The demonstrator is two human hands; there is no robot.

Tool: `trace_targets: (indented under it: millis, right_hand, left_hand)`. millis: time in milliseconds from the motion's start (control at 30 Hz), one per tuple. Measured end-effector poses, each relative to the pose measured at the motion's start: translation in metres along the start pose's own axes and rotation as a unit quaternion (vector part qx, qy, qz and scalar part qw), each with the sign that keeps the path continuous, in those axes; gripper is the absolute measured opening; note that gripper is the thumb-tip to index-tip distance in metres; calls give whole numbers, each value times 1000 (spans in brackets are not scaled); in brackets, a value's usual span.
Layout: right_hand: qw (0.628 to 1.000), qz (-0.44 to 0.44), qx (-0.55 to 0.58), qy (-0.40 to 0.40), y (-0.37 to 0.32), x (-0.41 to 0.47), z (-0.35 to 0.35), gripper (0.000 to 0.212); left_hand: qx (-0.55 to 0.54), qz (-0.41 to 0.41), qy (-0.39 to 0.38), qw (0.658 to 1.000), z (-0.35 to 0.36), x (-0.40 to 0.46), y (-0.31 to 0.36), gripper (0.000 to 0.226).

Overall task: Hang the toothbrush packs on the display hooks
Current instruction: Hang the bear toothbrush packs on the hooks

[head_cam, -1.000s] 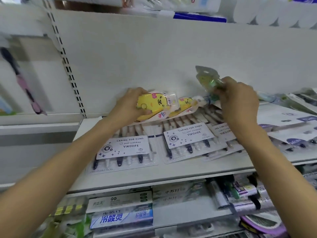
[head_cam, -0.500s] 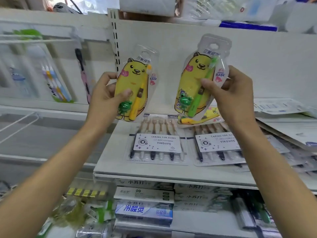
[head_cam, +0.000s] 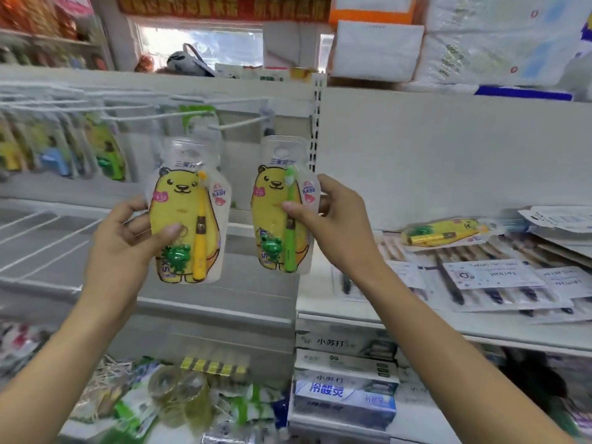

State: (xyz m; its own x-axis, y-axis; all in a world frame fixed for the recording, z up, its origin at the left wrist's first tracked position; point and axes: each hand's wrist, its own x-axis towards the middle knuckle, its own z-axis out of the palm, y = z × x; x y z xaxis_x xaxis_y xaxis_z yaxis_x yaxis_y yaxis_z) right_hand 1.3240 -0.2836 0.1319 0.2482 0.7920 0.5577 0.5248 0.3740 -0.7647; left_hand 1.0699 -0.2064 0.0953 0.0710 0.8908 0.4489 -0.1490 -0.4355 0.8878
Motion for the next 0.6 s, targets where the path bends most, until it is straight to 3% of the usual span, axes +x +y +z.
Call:
trace_targets:
  millis: [600]
  right_hand:
    - [987, -12, 100, -128, -116, -28, 301, 14]
  left_hand:
    - [42, -65, 119, 990, -317, -44, 16, 30]
